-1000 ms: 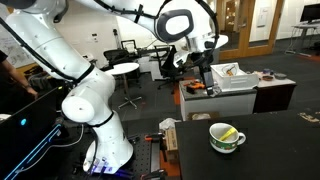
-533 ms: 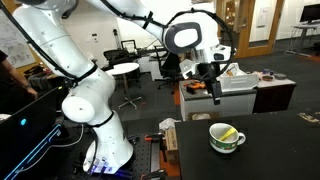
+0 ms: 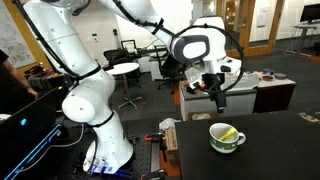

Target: Put the yellow sharpie on the table

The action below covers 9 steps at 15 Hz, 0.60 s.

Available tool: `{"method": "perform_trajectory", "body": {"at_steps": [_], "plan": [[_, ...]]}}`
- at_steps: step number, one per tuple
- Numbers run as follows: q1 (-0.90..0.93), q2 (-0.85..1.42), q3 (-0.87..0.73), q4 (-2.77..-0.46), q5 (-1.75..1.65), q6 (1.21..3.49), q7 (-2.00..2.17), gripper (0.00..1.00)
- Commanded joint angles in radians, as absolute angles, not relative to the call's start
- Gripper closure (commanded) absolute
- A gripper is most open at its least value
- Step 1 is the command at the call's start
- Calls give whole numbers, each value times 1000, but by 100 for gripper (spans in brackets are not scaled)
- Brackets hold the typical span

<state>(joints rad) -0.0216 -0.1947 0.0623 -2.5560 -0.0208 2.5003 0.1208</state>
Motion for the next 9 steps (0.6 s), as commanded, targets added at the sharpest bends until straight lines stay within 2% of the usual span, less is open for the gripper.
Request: {"method": "perform_trajectory", "body": {"at_steps": [1,9], "plan": [[-12,-196,52,-2555,-23,2498,122,0],[-28,-153,68,-2561,-110,2580,184,0]]}}
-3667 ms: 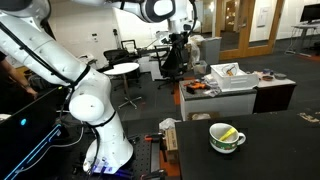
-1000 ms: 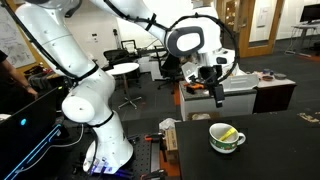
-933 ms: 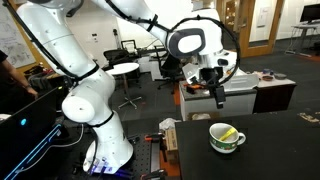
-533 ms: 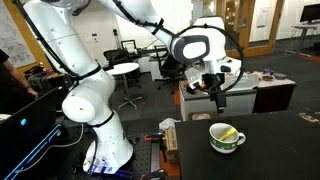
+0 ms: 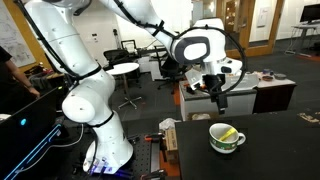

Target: Put the yellow sharpie on the table

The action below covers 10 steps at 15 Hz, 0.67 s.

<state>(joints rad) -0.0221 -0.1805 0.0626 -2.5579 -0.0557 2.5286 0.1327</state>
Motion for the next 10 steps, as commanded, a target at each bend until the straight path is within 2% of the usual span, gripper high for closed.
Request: {"method": "perform_trajectory", "body": {"at_steps": [1,10], "plan": [[-26,-143,67,-2561,-118,2589,191,0],[-20,-44,53,-2564,-140,2680,244,0]]}}
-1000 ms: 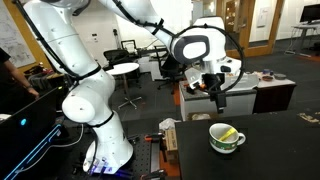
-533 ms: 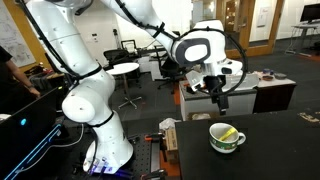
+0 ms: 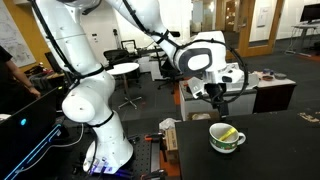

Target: Put the yellow sharpie on the table

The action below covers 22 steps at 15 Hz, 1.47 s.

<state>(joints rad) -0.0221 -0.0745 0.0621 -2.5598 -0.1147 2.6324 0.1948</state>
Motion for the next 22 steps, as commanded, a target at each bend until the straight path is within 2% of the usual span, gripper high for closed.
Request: {"method": "perform_trajectory", "body": {"at_steps": [1,6,9,11,17,22], "plan": [[-19,-34,51,-2564,-139,2691,250,0],[-29,11,14,-2545,-143,2720,234,0],[-30,20,-6,-2535,-139,2713,230,9],[-26,30,-11,-2524,-146,2707,230,11],[-12,71,-3,-2485,-103,2695,153,8],[-11,115,1,-2455,-65,2685,78,9]]}}
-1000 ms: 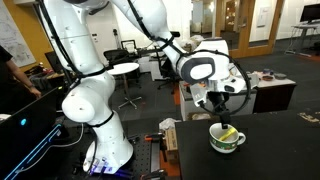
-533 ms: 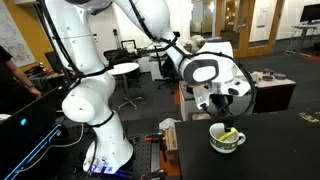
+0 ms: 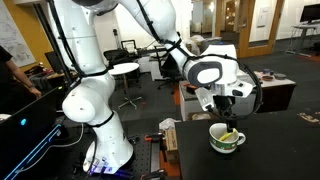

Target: Put the yellow sharpie on the table

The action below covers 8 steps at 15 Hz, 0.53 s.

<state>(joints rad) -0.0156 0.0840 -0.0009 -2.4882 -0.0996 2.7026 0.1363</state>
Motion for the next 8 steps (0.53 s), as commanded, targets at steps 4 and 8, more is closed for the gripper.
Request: {"method": "perform_trajectory", "body": {"at_steps": [4,8], "plan": [[-9,161,5,-2438,-54,2687,60,15],[-3,200,12,-2433,-56,2699,69,20]]}}
